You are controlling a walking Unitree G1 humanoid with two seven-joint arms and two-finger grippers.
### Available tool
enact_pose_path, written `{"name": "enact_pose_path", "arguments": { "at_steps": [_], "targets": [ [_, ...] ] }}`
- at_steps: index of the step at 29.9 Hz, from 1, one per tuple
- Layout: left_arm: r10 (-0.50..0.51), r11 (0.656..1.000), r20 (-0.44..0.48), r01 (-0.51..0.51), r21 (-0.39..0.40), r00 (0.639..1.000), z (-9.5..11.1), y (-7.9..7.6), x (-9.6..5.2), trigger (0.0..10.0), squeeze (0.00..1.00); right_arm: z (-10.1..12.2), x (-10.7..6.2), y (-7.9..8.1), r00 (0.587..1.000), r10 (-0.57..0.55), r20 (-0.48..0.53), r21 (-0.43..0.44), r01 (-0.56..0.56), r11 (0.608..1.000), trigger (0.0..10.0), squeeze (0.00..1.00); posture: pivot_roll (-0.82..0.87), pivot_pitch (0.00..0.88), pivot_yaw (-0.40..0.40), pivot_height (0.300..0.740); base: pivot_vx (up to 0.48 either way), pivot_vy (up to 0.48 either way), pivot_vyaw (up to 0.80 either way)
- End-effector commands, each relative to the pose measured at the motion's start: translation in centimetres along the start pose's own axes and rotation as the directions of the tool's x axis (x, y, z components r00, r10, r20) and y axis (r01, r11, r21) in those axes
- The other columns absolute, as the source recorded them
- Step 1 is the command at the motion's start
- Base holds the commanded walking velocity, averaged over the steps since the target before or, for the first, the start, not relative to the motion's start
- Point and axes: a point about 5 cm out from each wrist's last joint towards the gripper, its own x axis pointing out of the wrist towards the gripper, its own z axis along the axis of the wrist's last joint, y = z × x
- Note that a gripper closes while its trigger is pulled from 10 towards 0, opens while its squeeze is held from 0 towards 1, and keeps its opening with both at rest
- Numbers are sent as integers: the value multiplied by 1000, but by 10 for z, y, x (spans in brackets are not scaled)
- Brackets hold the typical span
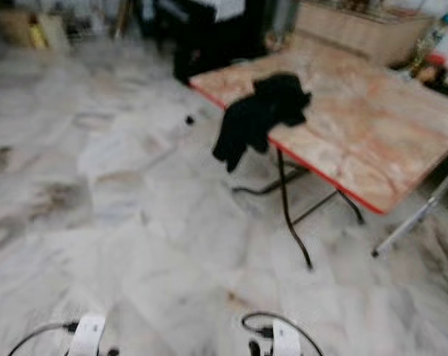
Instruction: Hang hanger
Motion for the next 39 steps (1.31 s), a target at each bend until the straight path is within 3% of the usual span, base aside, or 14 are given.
{"name": "enact_pose_path", "arguments": {
  "at_steps": [1,17,39],
  "targets": [
    [-3,1000,-20,3,-10,1000,-5,-3,-1,10000,0,-1,-1,-3,1000,-12,-6,-1,12,1000,10000,0,32,8,-16,740,0,0,-788],
    [-6,1000,-21,5,-26,1000,-6,-6,-1,10000,0,-16,-2,33,999,21,-40,-23,-22,1000,10000,0,21,47,-10,740,0,0,-788],
    [-37,999,-40,36,-28,998,-13,-23,-3,10000,0,-18,-5,8,999,-48,-22,-11,48,999,10000,0,-40,58,8,740,0,0,-787]
  ]
}}
